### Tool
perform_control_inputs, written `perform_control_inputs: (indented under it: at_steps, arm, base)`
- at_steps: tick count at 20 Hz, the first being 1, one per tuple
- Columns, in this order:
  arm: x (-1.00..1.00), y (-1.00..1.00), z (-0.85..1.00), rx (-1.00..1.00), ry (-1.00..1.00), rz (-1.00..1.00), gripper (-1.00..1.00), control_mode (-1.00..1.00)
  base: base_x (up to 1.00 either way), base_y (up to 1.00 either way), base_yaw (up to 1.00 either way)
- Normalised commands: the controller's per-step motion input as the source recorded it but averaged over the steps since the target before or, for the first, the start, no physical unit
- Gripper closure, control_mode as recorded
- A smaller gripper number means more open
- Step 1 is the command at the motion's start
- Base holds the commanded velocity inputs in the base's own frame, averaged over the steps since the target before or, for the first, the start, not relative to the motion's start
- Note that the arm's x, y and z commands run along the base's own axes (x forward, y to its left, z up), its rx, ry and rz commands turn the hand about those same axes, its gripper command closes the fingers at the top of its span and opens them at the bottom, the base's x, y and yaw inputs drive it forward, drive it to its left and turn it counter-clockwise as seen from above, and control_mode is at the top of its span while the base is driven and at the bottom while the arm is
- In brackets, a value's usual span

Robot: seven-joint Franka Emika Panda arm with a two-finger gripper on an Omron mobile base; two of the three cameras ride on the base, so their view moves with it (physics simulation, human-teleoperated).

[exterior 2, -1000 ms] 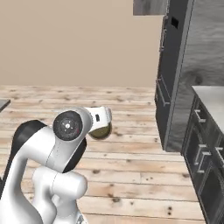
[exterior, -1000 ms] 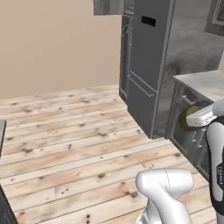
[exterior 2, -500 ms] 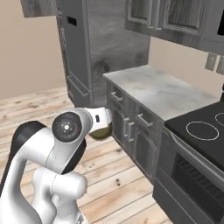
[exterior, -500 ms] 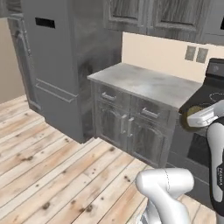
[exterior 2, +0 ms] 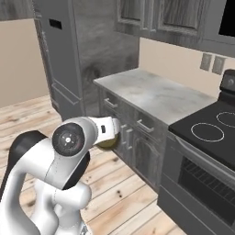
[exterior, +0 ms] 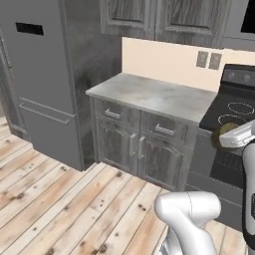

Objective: Pick the jar and jar from the dining table and place them in the open cabinet. Close the cabinet after placing the objects.

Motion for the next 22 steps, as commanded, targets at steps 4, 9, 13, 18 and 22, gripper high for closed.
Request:
perform_control_inputs:
  at_steps: [4,9,13,18,22]
  arm:
    - [0.0,0.0,0.0,0.0,0.0,0.0,1.0,1.0]
    - [0.0,0.0,0.0,0.0,0.0,0.0,1.0,1.0]
    - [0.0,0.0,0.0,0.0,0.0,0.0,1.0,1.0]
    - [0.0,0.0,0.0,0.0,0.0,0.0,1.0,1.0]
    - [0.0,0.0,0.0,0.0,0.0,0.0,1.0,1.0]
  base:
    - [0.24,0.59,0.0]
    - [0.19,0.46,-0.01]
    - [0.15,0.45,-0.06]
    - [0.18,0.57,-0.07]
    - [0.32,0.83,-0.07]
